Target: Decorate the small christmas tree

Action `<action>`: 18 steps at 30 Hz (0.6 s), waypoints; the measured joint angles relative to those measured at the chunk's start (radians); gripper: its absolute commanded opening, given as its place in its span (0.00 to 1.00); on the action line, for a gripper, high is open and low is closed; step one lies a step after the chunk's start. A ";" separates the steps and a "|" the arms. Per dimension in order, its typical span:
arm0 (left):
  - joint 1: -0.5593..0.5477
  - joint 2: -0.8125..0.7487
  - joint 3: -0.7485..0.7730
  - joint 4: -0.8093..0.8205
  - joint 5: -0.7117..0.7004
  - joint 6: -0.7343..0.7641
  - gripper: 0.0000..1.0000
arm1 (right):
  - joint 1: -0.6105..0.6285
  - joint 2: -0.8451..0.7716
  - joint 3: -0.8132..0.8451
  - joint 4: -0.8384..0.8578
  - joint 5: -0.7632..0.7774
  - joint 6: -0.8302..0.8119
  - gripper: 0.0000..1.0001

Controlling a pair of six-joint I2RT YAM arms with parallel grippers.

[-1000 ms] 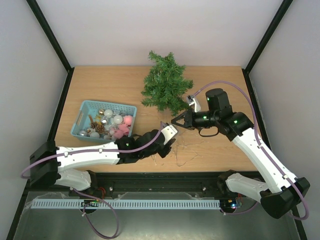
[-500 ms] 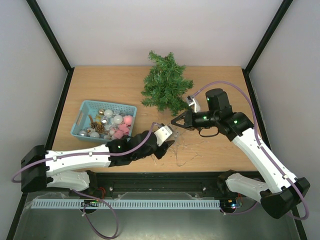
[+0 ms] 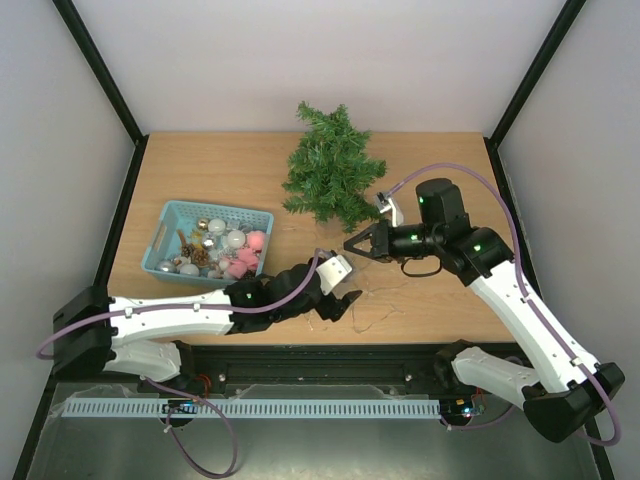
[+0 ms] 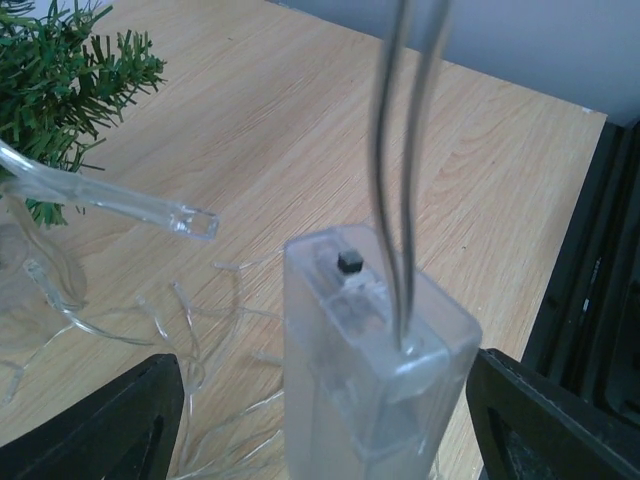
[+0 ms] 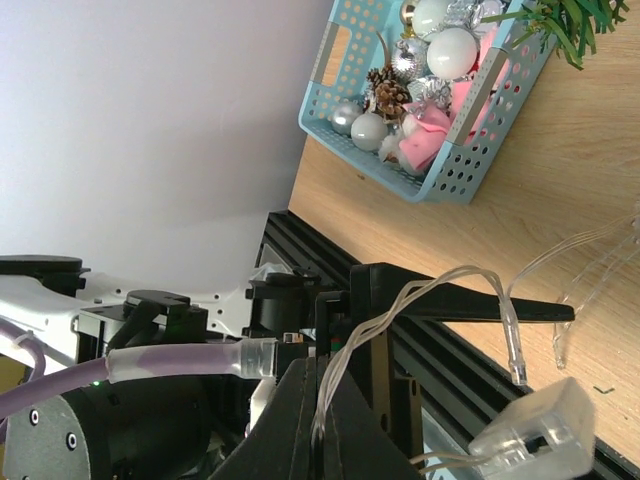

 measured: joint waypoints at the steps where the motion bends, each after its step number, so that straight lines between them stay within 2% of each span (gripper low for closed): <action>1: 0.000 0.004 0.000 0.007 0.000 0.000 0.76 | 0.000 -0.001 0.001 -0.003 0.000 0.000 0.01; 5: 0.000 0.036 0.005 0.035 0.000 0.007 0.50 | 0.000 -0.001 0.011 -0.005 -0.002 0.001 0.01; 7: 0.000 0.058 0.010 0.045 0.000 0.011 0.41 | 0.000 -0.001 0.013 -0.005 -0.003 0.001 0.01; 18: 0.000 0.093 0.025 0.090 -0.001 0.019 0.41 | 0.000 -0.001 0.013 -0.011 -0.003 0.013 0.01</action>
